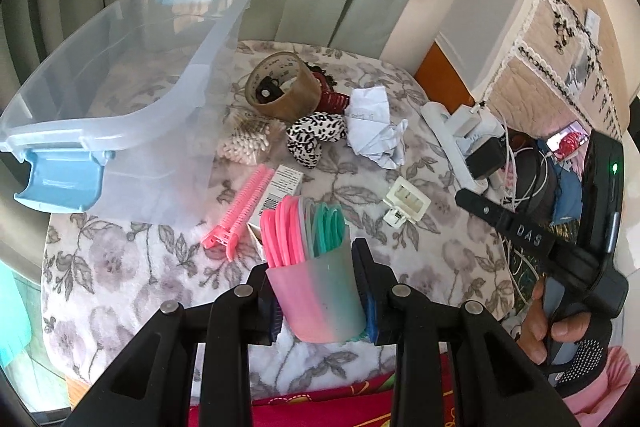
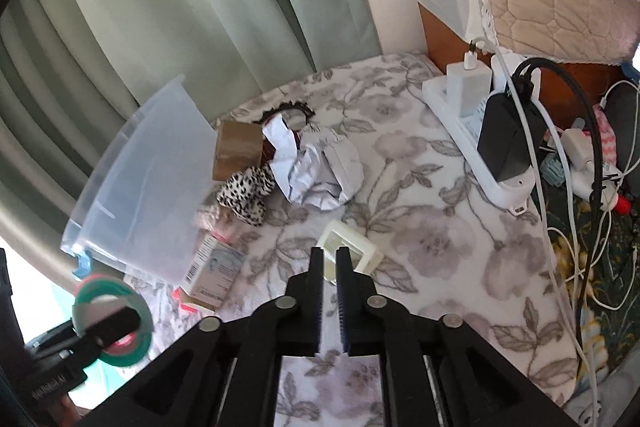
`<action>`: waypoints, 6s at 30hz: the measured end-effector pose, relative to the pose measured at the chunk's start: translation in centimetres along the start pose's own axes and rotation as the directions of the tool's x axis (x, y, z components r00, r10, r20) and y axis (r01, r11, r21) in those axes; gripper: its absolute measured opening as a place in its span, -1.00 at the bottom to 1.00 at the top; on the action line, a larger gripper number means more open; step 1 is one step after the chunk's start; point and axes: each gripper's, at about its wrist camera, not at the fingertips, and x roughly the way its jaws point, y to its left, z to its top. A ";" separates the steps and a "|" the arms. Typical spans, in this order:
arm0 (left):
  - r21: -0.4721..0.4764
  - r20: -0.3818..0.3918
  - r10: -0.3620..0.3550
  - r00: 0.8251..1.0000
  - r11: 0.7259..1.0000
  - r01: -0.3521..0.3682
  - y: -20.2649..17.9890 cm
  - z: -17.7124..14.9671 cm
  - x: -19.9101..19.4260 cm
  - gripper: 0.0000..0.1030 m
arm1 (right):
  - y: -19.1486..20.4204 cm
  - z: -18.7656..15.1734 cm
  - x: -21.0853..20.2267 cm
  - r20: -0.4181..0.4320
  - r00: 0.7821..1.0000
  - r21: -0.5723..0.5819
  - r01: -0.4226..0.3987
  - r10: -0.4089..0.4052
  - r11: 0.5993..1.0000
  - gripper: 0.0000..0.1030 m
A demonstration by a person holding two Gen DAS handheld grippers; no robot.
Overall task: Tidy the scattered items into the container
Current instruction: 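Grasp the cream plastic clip with the right gripper while the left holds the hair ties, then carry both items over the clear box and open both grippers to drop them, then grasp the white product box with the left gripper while the right grasps crumpled paper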
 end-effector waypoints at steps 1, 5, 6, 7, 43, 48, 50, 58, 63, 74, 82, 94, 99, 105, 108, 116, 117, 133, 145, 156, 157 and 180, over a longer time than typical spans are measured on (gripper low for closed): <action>-0.004 0.000 0.000 1.000 1.000 0.000 0.1 0.1 0.1 -0.38 | 0.0 -0.1 0.3 -0.010 1.000 -0.005 -0.003 0.003 1.000 -0.38; -0.018 -0.003 -0.001 1.000 1.000 0.001 0.6 0.3 0.4 -0.38 | 0.0 -0.4 1.6 -0.028 1.000 0.005 -0.011 0.011 1.000 0.24; -0.020 -0.005 -0.003 1.000 1.000 0.003 0.7 0.3 0.5 -0.38 | 0.1 -0.4 2.1 -0.038 0.999 0.002 -0.011 0.011 1.000 0.26; -0.021 -0.007 -0.005 1.000 1.000 0.005 0.8 0.3 0.6 -0.38 | 0.2 -0.5 2.6 -0.048 0.999 -0.005 -0.004 0.004 1.000 0.26; 0.000 -0.097 -0.025 0.995 1.000 0.025 0.9 1.7 5.3 -0.38 | -0.1 0.5 9.2 -0.139 0.982 -0.053 0.119 -0.126 0.991 0.22; 0.000 -0.070 -0.033 0.997 0.999 0.033 0.8 1.6 4.5 -0.38 | 0.5 0.9 7.3 -0.106 0.987 -0.052 0.115 -0.120 0.992 0.22; 0.001 -0.056 -0.038 0.998 0.999 0.038 0.8 1.5 3.9 -0.38 | 1.0 1.0 6.4 -0.092 0.990 -0.046 0.106 -0.110 0.993 0.22; 0.015 0.022 -0.061 0.998 0.998 0.061 0.6 1.7 0.8 -0.38 | 5.0 2.0 1.5 0.025 0.999 -0.060 0.046 -0.045 0.997 0.22; 0.025 0.098 -0.077 0.992 0.997 0.075 0.7 2.6 -1.9 -0.38 | 8.0 3.2 -2.8 0.136 0.991 -0.105 -0.003 0.017 0.994 0.22; -0.027 0.272 -0.057 0.961 0.997 0.066 4.1 5.3 -7.5 -0.37 | 15.5 5.1 -8.6 0.237 0.959 -0.213 -0.108 0.158 0.971 0.22; -0.106 0.350 0.008 0.937 0.994 0.032 8.8 6.4 -10.1 -0.37 | 20.8 5.6 -8.5 0.228 0.948 -0.311 -0.147 0.224 0.939 0.22; -0.209 0.314 0.083 0.946 0.978 -0.016 14.7 6.7 -8.2 -0.37 | 26.4 5.8 -4.2 0.139 0.951 -0.380 -0.205 0.275 0.902 0.22; -0.244 0.283 0.113 0.952 0.969 -0.042 16.4 7.2 -6.8 -0.37 | 27.8 6.2 -1.9 0.102 0.955 -0.402 -0.218 0.280 0.889 0.22; -0.267 0.261 0.144 0.955 0.961 -0.072 17.9 8.7 -5.9 -0.37 | 29.1 7.4 0.5 0.068 0.960 -0.403 -0.222 0.271 0.888 0.23; -0.273 0.254 0.159 0.954 0.958 -0.087 18.3 9.4 -5.3 -0.28 | 29.5 7.8 1.1 0.064 0.964 -0.403 -0.211 0.257 0.891 0.24; -0.293 0.245 0.170 0.955 0.951 -0.094 18.9 9.7 -4.7 0.38 | 28.9 8.2 2.0 0.051 0.965 -0.392 -0.217 0.257 0.894 0.54; -0.297 0.239 0.168 0.956 0.950 -0.093 18.9 9.7 -4.6 0.39 | 28.7 8.2 2.1 0.050 0.965 -0.389 -0.217 0.256 0.895 0.56; -0.253 0.262 0.168 0.950 0.962 -0.100 16.2 8.4 -5.8 0.62 | 25.5 6.8 0.2 0.074 0.970 -0.337 -0.195 0.232 0.921 0.61; -0.204 0.320 0.152 0.935 0.975 -0.089 12.2 7.0 -7.1 0.76 | 21.4 5.4 -2.6 0.105 0.967 -0.266 -0.197 0.232 0.944 0.62; -0.171 0.313 0.105 0.944 0.984 -0.053 7.9 6.2 -6.6 0.76 | 16.6 5.0 -4.5 0.137 0.963 -0.190 -0.205 0.232 0.960 0.62; -0.166 0.311 0.103 0.945 0.985 -0.052 7.4 6.1 -6.5 0.76 | 15.9 4.9 -4.7 0.139 0.963 -0.177 -0.205 0.230 0.963 0.62; 0.039 0.133 0.131 0.982 0.990 -0.138 -2.1 3.8 1.1 0.88 | 3.5 2.9 -3.0 0.089 0.986 0.036 -0.145 0.141 0.989 0.63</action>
